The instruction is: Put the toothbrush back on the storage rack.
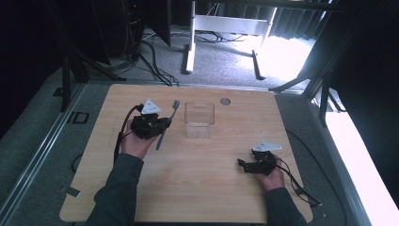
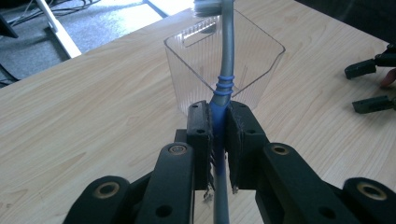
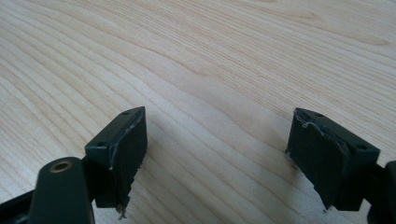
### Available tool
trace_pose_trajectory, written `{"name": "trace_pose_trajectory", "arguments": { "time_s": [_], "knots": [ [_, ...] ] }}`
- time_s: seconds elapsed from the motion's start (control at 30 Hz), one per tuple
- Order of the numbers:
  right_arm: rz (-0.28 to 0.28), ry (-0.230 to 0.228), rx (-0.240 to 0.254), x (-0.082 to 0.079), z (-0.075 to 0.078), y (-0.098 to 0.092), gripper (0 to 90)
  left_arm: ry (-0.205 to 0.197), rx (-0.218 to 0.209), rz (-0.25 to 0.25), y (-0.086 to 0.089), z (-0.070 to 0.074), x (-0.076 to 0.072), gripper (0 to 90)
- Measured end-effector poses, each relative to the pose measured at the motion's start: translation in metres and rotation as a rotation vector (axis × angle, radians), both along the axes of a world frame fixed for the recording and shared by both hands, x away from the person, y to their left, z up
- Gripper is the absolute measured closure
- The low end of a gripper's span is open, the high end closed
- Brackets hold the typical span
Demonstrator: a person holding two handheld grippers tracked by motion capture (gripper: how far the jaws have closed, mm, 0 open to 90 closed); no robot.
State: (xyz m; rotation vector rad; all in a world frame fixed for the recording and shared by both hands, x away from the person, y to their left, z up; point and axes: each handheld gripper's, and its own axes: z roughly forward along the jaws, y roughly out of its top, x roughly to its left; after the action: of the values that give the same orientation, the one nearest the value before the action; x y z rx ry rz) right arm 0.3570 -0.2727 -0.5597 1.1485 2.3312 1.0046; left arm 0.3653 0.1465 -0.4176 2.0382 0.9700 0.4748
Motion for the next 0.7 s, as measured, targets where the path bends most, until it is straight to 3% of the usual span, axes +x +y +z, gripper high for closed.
{"name": "trace_pose_trajectory", "arguments": {
  "time_s": [0.7],
  "knots": [
    [0.000, 0.000, -0.001, 0.0001, 0.0000, 0.0000, 19.6, -0.021, -0.050, 0.003, -0.0054, 0.0050, 0.0074, 80.4]
  ]
}}
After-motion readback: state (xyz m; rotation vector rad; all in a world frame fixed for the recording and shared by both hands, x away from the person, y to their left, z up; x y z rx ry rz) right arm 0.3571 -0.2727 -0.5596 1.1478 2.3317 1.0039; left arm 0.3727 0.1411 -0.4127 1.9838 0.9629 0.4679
